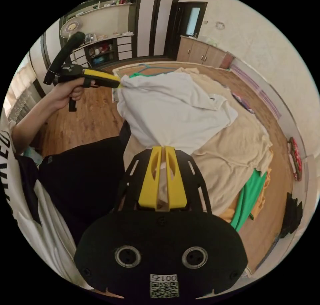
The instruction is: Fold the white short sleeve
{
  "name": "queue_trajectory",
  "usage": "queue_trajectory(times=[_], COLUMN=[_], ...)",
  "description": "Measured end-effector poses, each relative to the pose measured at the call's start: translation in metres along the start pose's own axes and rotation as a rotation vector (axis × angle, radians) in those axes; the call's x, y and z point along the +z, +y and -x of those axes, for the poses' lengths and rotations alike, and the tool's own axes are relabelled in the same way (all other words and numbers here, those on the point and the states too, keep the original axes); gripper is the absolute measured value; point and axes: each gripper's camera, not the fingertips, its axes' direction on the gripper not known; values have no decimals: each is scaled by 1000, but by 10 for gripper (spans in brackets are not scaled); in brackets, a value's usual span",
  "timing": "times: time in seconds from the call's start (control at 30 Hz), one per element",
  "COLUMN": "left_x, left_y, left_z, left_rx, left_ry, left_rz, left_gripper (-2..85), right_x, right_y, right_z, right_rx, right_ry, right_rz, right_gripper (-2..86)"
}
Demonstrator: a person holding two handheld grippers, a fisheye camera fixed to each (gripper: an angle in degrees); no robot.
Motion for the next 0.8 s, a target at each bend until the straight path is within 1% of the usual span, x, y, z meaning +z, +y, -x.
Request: queue_trajectory(times=[0.07,0.13,0.17,0.23,0.3,0.4,0.47,0.5,0.53,0.57,0.6,0.63,0.67,0.7,0.73,0.8], left_x=[-7,-10,-9,-5,-1,-16,-35,-40,-50,-58,-62,-66,-66,-64,-59,-48], left_y=[11,19,24,30,37,45,40,37,34,31,29,26,23,21,18,14], left_z=[13,18,18,19,21,20,1,-7,-24,-43,-52,-70,-87,-94,-107,-119], left_rx=[-68,-116,-139,-181,-235,-179,-20,37,161,280,338,444,554,605,691,773], left_ry=[132,243,275,285,199,119,6,-20,-49,-51,-43,-26,-21,-29,-55,-97], left_rz=[1,-14,-3,35,107,107,95,87,52,1,-23,-60,-68,-63,-51,-33], left_gripper=[-9,-9,-9,-9,-8,-2,21,29,49,67,75,90,103,101,99,102], right_x=[-22,-32,-31,-19,-5,-9,-16,-15,-13,-8,-6,-2,4,7,15,19], right_y=[8,13,18,26,34,47,55,57,60,63,64,66,68,69,72,79], right_z=[4,4,1,-5,-11,-13,-18,-21,-27,-33,-36,-42,-49,-53,-61,-73], right_rx=[-8,-8,-3,17,45,46,67,75,97,119,132,159,207,232,282,326], right_ry=[125,182,180,142,102,96,85,78,47,-7,-33,-69,-65,-62,-83,-172], right_rz=[-49,-56,-40,7,69,29,-2,-3,1,3,5,7,29,49,97,108], right_gripper=[23,21,21,23,28,48,78,86,95,101,103,104,103,100,95,73])
